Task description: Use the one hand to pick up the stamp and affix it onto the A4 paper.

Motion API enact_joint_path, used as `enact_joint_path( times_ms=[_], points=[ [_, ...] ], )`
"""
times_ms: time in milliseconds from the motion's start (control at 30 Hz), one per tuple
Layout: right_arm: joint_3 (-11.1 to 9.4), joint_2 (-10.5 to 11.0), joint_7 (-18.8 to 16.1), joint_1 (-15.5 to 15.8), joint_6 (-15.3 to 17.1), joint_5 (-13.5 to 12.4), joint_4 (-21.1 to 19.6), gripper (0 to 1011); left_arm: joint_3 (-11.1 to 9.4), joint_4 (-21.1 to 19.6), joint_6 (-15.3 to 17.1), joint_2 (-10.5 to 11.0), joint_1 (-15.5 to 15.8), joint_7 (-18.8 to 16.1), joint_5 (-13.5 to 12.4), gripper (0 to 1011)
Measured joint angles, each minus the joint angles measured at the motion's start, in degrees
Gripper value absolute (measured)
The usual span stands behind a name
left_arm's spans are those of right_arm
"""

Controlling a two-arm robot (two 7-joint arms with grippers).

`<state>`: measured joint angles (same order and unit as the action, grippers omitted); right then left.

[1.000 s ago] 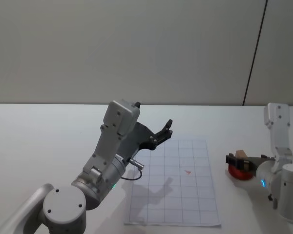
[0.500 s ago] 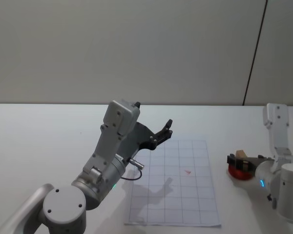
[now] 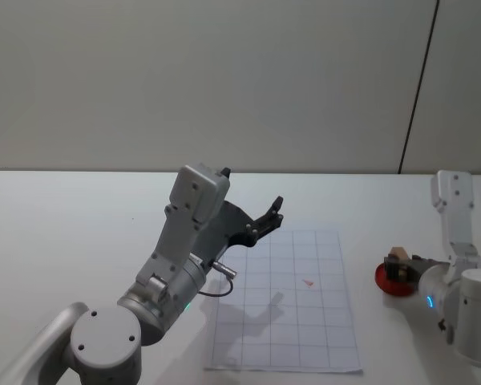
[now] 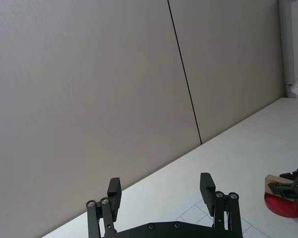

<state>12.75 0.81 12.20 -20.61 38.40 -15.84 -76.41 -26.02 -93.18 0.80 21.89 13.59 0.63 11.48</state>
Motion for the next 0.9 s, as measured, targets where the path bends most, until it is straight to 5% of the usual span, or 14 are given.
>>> enact_joint_path(
  times_ms=[233,900],
  points=[
    [0.0,0.0,0.0,0.0,0.0,0.0,0.0,219,0.0,0.0,0.0,0.0,0.0,0.0,0.0,1002],
    [-0.1,0.0,-0.3,-0.1,0.0,0.1,0.1,219,0.0,0.0,0.0,0.0,0.0,0.0,0.0,1002]
  ],
)
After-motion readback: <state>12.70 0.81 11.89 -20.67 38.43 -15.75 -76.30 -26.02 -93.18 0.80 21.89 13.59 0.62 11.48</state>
